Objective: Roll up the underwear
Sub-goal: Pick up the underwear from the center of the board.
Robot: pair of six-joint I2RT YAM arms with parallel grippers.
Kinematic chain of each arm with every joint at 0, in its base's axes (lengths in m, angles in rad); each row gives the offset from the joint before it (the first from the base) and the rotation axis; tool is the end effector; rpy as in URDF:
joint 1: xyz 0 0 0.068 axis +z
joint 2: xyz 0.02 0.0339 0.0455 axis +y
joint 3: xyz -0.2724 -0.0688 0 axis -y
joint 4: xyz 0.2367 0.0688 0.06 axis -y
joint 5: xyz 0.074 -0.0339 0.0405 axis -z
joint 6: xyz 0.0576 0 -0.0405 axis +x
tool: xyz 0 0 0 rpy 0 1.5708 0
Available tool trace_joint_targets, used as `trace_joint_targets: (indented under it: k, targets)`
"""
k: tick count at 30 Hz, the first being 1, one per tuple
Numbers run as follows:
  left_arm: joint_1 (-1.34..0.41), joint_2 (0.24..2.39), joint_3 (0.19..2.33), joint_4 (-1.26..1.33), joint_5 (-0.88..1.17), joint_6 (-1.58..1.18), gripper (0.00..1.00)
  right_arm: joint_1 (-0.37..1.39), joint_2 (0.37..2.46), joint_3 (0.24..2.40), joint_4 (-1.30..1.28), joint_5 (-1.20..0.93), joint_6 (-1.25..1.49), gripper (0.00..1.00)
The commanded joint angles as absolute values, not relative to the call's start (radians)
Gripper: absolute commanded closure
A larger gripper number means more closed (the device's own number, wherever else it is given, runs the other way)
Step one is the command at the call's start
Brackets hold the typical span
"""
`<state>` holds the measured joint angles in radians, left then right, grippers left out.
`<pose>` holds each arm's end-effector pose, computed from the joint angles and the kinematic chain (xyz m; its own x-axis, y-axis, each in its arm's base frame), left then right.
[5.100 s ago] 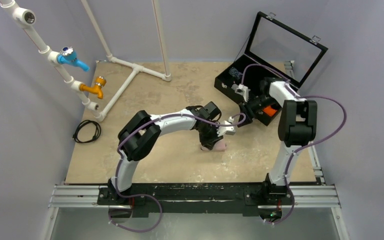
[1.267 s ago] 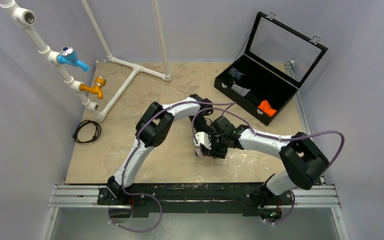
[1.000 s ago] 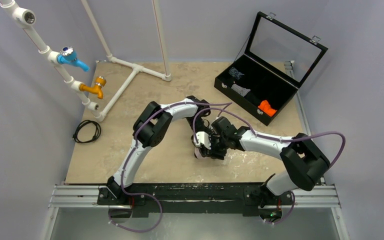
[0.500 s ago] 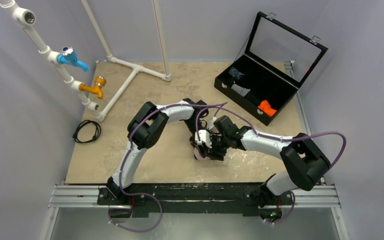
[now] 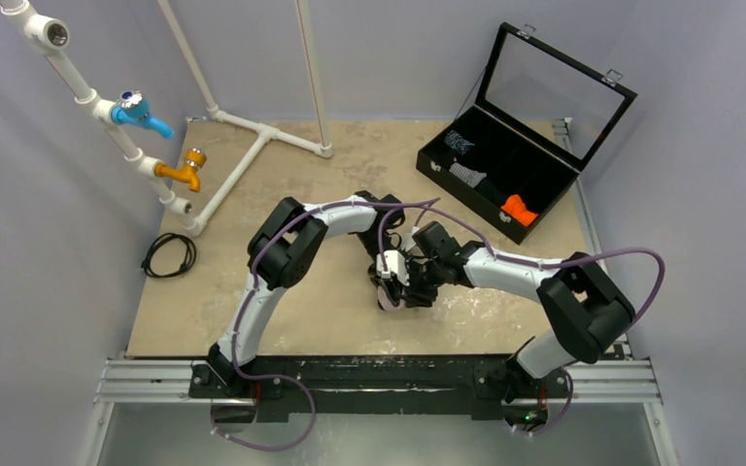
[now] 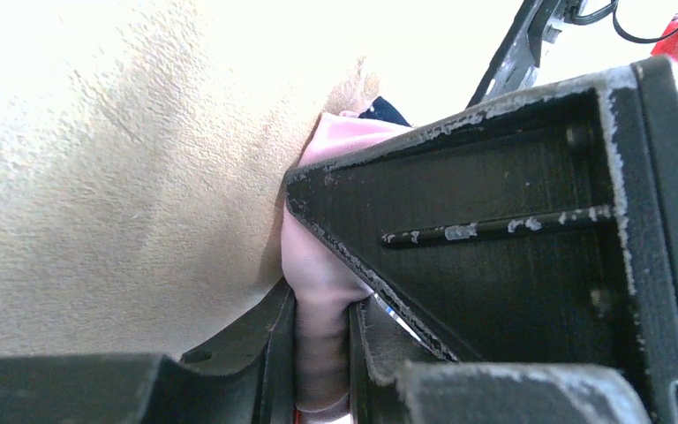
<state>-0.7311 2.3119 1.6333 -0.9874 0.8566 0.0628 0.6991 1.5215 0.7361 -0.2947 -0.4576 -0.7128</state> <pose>0.2800 -0.3096 0.1014 -0.7155 0.6970 0.0477 0.4296 0.4928 -0.7567 0.1946 0.1968 0.1498 -0.0290 -0.7908 -0.6113 -0.9988 0.0469 -0.0134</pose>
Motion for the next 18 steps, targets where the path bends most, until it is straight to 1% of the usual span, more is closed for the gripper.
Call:
trace_joint_targets:
  k: [1,4,6,7,8,13,16,18]
  targets:
    - [-0.749,2.423,1.595,-0.749,0.491,0.149,1.00,0.708,1.582,0.764,-0.279,-0.490,-0.722,0.70]
    - [-0.748,2.424,1.599,-0.753,0.494,0.149,1.00,0.708,1.586,0.771,-0.289,-0.496,-0.724,0.85]
    - [-0.746,2.421,1.603,-0.759,0.501,0.152,1.00,0.709,1.582,0.776,-0.296,-0.495,-0.724,0.99]
    - [-0.744,2.417,1.603,-0.760,0.502,0.154,0.99,0.708,1.573,0.775,-0.296,-0.494,-0.724,1.00]
    - [-0.745,2.412,1.602,-0.759,0.504,0.153,0.94,0.709,1.562,0.771,-0.295,-0.490,-0.724,1.00]
    - [-0.737,2.385,1.602,-0.756,0.519,0.159,0.78,0.709,1.510,0.765,-0.318,-0.481,-0.727,1.00]
    - [-0.726,2.362,1.606,-0.755,0.528,0.162,0.62,0.708,1.474,0.767,-0.346,-0.461,-0.734,1.00]
    - [-0.716,2.347,1.610,-0.760,0.542,0.169,0.55,0.707,1.447,0.769,-0.364,-0.448,-0.740,1.00]
